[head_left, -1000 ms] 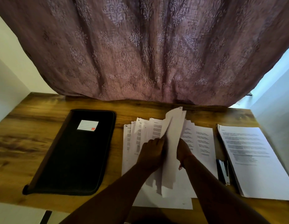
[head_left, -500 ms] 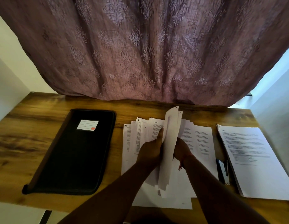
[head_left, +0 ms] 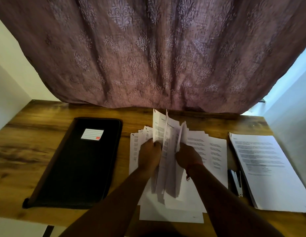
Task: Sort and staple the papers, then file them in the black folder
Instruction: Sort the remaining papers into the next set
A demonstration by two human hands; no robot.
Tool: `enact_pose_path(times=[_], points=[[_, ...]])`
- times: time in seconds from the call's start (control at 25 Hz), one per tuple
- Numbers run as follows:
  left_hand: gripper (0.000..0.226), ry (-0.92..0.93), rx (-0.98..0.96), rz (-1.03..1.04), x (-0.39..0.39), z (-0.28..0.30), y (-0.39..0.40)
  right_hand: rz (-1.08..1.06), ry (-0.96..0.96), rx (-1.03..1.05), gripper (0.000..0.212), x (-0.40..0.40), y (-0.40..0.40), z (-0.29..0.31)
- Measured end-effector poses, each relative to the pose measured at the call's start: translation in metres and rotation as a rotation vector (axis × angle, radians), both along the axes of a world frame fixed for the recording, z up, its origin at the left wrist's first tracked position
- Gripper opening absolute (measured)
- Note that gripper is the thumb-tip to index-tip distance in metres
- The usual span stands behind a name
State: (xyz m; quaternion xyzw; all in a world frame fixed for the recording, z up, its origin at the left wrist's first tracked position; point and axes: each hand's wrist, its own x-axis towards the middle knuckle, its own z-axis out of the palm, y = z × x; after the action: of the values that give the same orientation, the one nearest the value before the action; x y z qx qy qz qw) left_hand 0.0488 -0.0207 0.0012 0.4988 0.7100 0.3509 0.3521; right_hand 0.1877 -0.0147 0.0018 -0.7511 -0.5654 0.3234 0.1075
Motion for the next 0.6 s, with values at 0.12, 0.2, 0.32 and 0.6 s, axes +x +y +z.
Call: enact_pose_path(times=[0.12, 0.2, 0.32, 0.6], points=[[0.03, 0.334, 0.252, 0.003, -0.028, 0.035, 0.0, 0.064, -0.105, -0.05, 0.024, -0.008, 0.001, 0.003], [0.032, 0.441, 0.369, -0.006, -0.044, 0.063, -0.001, 0.1, -0.111, -0.084, 0.024, -0.01, 0.001, 0.003], [0.034, 0.319, 0.455, -0.005, -0.05, 0.091, -0.005, 0.109, -0.016, -0.085, 0.027, -0.008, -0.001, 0.002], [0.02, -0.731, 0.36, 0.239, -0.049, 0.107, -0.011, 0.157, 0.124, -0.037, 0.023, 0.02, -0.008, 0.009]])
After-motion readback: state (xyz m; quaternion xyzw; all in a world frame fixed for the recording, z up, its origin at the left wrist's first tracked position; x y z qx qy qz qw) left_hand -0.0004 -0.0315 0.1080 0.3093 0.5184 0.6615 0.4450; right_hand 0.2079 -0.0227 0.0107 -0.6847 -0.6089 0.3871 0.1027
